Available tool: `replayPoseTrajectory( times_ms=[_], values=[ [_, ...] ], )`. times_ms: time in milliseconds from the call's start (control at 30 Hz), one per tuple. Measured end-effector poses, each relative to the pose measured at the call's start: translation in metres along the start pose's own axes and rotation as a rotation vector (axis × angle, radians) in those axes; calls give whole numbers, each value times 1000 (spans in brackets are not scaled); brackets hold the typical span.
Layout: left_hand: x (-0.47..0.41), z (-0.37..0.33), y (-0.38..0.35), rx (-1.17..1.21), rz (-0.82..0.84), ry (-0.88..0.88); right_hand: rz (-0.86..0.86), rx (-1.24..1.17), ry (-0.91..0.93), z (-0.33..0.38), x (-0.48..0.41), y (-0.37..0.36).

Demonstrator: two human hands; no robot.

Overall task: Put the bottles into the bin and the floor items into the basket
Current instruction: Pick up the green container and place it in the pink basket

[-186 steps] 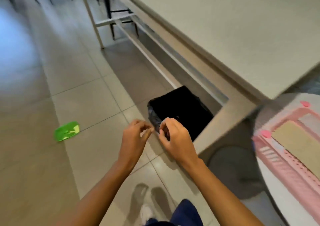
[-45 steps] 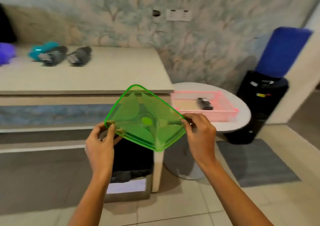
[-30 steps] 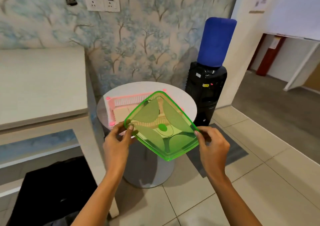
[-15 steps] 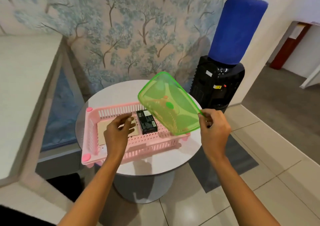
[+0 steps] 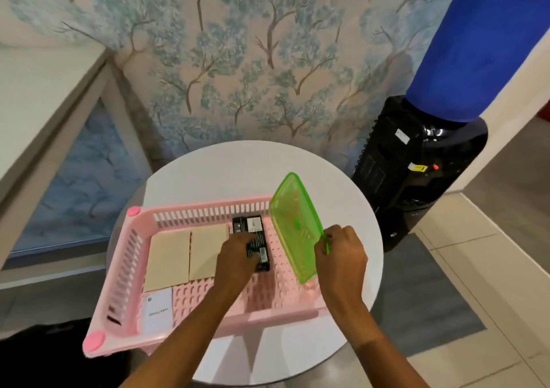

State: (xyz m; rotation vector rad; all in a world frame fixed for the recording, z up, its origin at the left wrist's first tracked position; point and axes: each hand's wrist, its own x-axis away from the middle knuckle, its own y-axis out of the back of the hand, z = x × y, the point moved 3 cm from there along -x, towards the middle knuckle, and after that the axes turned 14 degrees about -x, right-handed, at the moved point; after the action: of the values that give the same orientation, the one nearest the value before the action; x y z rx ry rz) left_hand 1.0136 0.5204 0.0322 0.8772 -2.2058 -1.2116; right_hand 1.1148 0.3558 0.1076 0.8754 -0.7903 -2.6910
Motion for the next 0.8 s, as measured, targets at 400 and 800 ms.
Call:
replayPoseTrajectory(
  times_ms=[400, 800],
  values=[
    [-31, -12, -53, -367, 33, 158, 181, 33, -80, -17, -24, -40],
    [-19, 15, 16, -117, 78, 246, 147, 27, -82, -19, -37, -37]
  ],
)
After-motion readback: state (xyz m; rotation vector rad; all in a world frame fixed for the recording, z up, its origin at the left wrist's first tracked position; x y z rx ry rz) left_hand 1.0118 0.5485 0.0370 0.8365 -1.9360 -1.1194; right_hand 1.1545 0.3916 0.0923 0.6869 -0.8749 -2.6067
